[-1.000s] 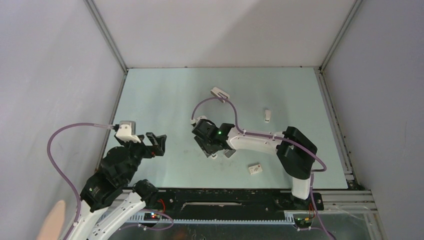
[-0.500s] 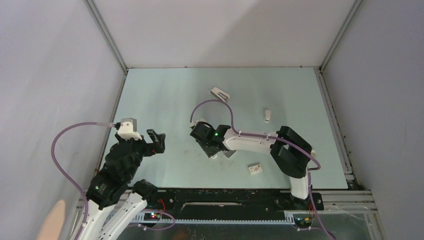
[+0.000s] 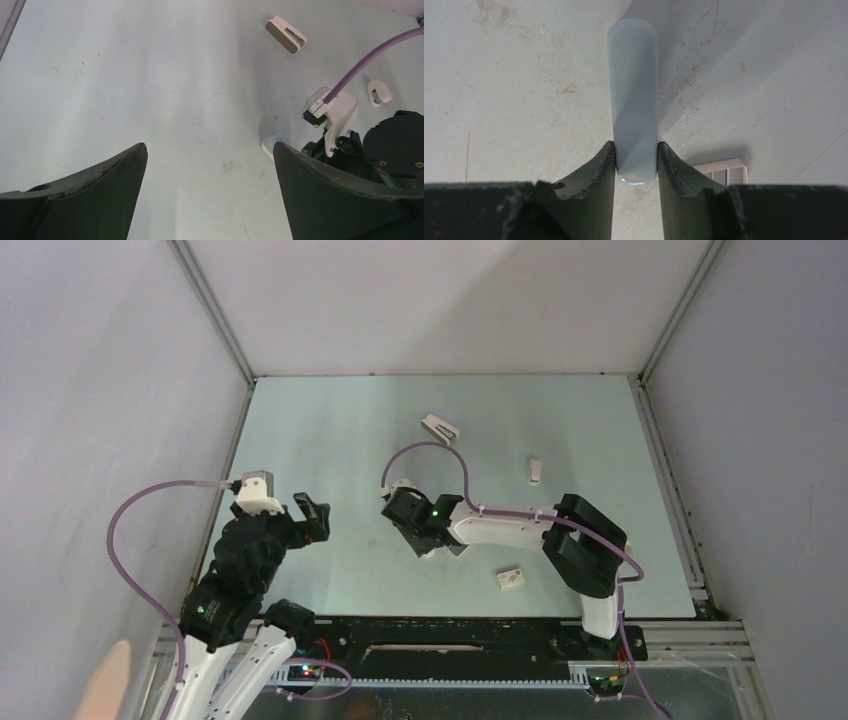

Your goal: Load the staples into the stapler

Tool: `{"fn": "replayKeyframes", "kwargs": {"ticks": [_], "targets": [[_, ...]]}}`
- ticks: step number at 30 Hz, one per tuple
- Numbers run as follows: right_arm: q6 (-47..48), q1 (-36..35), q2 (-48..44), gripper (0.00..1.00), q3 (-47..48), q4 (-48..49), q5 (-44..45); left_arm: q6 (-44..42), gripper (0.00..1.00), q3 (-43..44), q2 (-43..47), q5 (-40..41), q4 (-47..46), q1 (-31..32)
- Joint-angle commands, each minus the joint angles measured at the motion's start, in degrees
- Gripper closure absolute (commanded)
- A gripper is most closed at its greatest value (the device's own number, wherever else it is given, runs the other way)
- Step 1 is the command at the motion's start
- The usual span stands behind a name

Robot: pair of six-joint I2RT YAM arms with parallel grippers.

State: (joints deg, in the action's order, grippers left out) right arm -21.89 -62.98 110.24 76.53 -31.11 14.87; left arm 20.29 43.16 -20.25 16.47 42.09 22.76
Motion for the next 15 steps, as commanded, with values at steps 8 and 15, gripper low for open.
{"fn": "replayKeyframes", "kwargs": {"ticks": [8, 15], "targets": [[1.7, 3.7, -14.4, 0.94, -1.2, 1.6, 3.8, -1.8, 0.0, -0.4, -0.5, -2.2, -2.2, -2.0], [0.6, 14.3, -18.5, 0.95, -1.5, -0.9, 8.8, -1.8, 0.0, -0.4, 0.2, -2.1, -2.1, -2.5]]}}
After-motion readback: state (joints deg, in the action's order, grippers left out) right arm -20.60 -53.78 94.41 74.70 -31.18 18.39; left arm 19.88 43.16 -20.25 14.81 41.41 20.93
